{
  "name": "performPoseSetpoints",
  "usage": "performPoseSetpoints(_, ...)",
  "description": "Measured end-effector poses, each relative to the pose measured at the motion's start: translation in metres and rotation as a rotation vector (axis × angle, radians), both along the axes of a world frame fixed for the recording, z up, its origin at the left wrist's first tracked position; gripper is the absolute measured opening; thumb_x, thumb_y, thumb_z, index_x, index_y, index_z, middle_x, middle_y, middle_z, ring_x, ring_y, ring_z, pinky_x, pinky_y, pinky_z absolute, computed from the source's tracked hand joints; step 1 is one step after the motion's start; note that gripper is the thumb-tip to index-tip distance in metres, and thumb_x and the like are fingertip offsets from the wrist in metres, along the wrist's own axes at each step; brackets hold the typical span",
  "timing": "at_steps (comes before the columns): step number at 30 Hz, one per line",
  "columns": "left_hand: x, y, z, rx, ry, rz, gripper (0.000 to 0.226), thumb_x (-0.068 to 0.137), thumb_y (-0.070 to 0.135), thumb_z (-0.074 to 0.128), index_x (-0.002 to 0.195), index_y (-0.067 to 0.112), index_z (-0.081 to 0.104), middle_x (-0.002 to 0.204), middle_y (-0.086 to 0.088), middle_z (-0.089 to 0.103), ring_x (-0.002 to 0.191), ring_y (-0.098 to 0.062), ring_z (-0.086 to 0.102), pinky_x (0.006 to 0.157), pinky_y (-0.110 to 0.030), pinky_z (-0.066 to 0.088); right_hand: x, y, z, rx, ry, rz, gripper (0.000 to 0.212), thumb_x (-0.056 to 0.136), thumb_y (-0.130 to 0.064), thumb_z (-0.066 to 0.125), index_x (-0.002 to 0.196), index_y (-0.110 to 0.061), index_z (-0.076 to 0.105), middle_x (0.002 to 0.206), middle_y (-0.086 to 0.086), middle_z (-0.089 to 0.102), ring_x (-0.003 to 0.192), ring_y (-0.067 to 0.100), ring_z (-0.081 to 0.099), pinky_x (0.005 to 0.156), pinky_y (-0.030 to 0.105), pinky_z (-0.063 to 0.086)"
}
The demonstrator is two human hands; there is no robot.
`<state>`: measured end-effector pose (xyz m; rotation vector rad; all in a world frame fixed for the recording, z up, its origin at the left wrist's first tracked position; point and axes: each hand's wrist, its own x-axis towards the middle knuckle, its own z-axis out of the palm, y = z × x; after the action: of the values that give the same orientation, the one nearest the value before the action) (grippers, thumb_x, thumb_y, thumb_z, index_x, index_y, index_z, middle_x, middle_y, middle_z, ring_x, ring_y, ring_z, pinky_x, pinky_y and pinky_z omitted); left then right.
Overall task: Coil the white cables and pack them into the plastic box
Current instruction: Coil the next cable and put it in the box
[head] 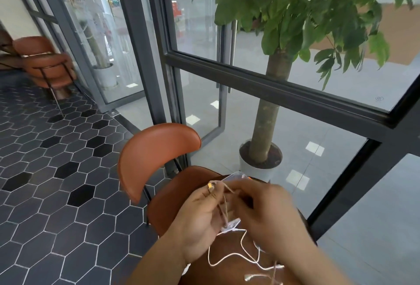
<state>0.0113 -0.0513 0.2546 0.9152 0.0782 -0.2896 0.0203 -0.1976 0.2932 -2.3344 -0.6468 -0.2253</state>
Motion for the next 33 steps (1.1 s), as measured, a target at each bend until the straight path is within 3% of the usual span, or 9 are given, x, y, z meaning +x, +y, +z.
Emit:
performPoseSetpoints(2, 0.003, -0.002, 0.002, -0.075, 0.022, 0.053, 0.049, 0.094, 0.035, 0.046, 0.124, 0.001, 0.064, 0.129, -0.024, 0.065, 0.124, -0.028, 0.058, 0.105, -0.041, 0.05, -0.017, 0.009, -0.014, 0.111, 0.017, -0.024, 0.033, 0.089, -0.051, 0.051, 0.122, -0.05, 0.055, 0.069, -0.016, 0.066, 0.064, 0.006, 0.063, 0.056, 0.021, 0.048)
performPoseSetpoints(5, 0.009, -0.001, 0.013, -0.203, 0.023, 0.097, 0.058, 0.093, 0.041, 0.039, 0.133, 0.001, 0.053, 0.131, -0.021, 0.065, 0.121, -0.031, 0.064, 0.096, -0.041, 0.057, -0.034, 0.01, -0.04, 0.234, 0.142, -0.076, 0.028, 0.089, -0.056, 0.055, 0.115, -0.053, 0.044, 0.077, -0.023, 0.069, 0.064, 0.004, 0.065, 0.06, 0.02, 0.05)
performPoseSetpoints(8, 0.011, 0.003, 0.02, -0.312, 0.011, 0.116, 0.056, 0.093, 0.04, 0.039, 0.128, -0.001, 0.056, 0.128, -0.024, 0.066, 0.114, -0.036, 0.068, 0.098, -0.045, 0.053, -0.035, -0.004, -0.067, 0.367, 0.362, 0.07, 0.022, 0.095, -0.028, 0.066, 0.098, -0.047, 0.056, 0.07, -0.013, 0.07, 0.058, 0.004, 0.063, 0.062, 0.021, 0.05)
performPoseSetpoints(12, 0.001, 0.007, 0.017, -0.252, 0.013, 0.022, 0.053, 0.093, 0.043, 0.043, 0.107, 0.003, 0.076, 0.12, -0.024, 0.07, 0.107, -0.037, 0.071, 0.088, -0.045, 0.06, -0.004, -0.03, -0.09, 0.275, 0.598, 0.246, 0.017, 0.094, -0.03, 0.068, 0.078, -0.034, 0.068, 0.068, -0.009, 0.063, 0.066, -0.002, 0.056, 0.066, 0.02, 0.044)
performPoseSetpoints(17, -0.008, 0.024, 0.024, -0.188, -0.015, -0.23, 0.047, 0.096, 0.043, 0.054, 0.112, 0.001, 0.07, 0.106, -0.026, 0.073, 0.083, -0.035, 0.075, 0.075, -0.043, 0.059, 0.045, -0.063, -0.092, -0.266, 0.524, 0.204, 0.018, 0.095, -0.035, 0.062, 0.083, -0.024, 0.069, 0.065, -0.013, 0.06, 0.062, 0.0, 0.055, 0.068, 0.026, 0.046)
performPoseSetpoints(21, -0.014, 0.024, 0.024, 0.151, -0.02, -0.45, 0.046, 0.105, 0.035, 0.038, 0.116, -0.003, 0.062, 0.106, -0.032, 0.069, 0.083, -0.036, 0.073, 0.072, -0.04, 0.06, 0.065, -0.054, -0.033, -0.184, 0.507, 0.175, 0.026, 0.09, -0.027, 0.068, 0.068, -0.014, 0.066, 0.057, -0.004, 0.059, 0.052, 0.004, 0.05, 0.056, 0.031, 0.044)
performPoseSetpoints(25, -0.014, 0.014, 0.019, 0.419, -0.014, -0.455, 0.042, 0.104, 0.03, 0.044, 0.123, -0.003, 0.062, 0.117, -0.031, 0.068, 0.104, -0.043, 0.068, 0.086, -0.045, 0.058, 0.055, -0.03, 0.022, -0.034, 0.446, 0.185, 0.027, 0.087, -0.015, 0.069, 0.067, 0.002, 0.064, 0.048, -0.004, 0.049, 0.045, 0.005, 0.043, 0.048, 0.019, 0.037)
performPoseSetpoints(30, -0.011, 0.005, 0.015, 0.138, -0.036, -0.098, 0.044, 0.098, 0.028, 0.042, 0.119, -0.003, 0.066, 0.115, -0.026, 0.071, 0.107, -0.037, 0.07, 0.09, -0.043, 0.059, 0.014, -0.022, 0.028, 0.061, 0.329, 0.186, 0.019, 0.096, -0.026, 0.065, 0.079, -0.033, 0.071, 0.064, -0.024, 0.066, 0.059, -0.002, 0.06, 0.057, 0.014, 0.045)
performPoseSetpoints(33, -0.006, 0.002, 0.016, -0.077, 0.001, 0.057, 0.053, 0.093, 0.03, 0.044, 0.131, -0.005, 0.055, 0.121, -0.024, 0.069, 0.108, -0.033, 0.07, 0.081, -0.038, 0.061, -0.013, -0.016, 0.002, 0.122, 0.168, 0.137, 0.012, 0.098, -0.033, 0.058, 0.101, -0.04, 0.067, 0.074, -0.016, 0.069, 0.067, 0.004, 0.062, 0.061, 0.021, 0.048)
